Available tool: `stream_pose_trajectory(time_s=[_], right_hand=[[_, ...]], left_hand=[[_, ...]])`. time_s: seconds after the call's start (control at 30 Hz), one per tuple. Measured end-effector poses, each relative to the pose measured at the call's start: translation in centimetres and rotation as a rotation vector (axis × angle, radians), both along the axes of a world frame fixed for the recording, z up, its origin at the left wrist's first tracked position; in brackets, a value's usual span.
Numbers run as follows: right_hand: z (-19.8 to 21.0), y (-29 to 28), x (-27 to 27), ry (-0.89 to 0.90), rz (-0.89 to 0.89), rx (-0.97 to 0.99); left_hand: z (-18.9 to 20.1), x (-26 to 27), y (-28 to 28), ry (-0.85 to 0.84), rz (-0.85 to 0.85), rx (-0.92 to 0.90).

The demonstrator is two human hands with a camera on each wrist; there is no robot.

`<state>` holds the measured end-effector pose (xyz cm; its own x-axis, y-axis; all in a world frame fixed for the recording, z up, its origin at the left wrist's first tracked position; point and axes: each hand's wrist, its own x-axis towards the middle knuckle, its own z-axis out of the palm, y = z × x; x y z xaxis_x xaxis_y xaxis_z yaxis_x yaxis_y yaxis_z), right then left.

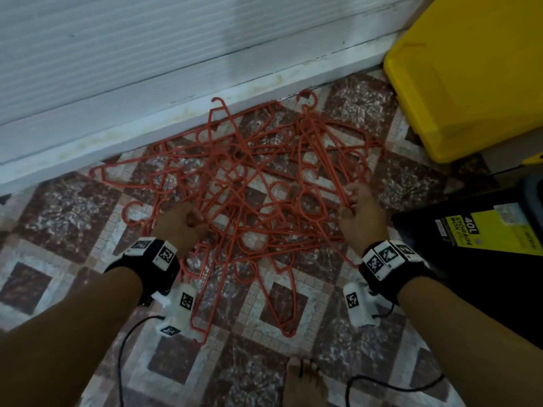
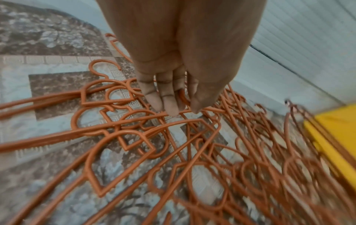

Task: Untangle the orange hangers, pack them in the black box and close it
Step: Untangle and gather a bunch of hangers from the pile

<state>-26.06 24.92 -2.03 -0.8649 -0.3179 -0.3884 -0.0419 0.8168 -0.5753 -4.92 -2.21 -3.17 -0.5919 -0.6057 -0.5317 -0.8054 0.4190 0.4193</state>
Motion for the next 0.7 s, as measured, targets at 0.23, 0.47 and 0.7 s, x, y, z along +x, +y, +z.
stream_pose_trajectory(time_s=[0.23,0.47,0.7], right_hand=[[1.7,-1.4,-0.8,0.114,0.033,-0.141],[1.8,-2.7,-2.9,0.262,0.016,-0.354],[4.2,-4.3,-4.5,-0.028,-0.078,-0.749]], left_hand=[[-2.4,-0.1,0.1,-0.071,-0.185,0.006],[-2.9,-4.5,-1.5,-0.003,-0.369,-0.318],[1.2,-12.2,-1.1,0.481,0.055,0.452]])
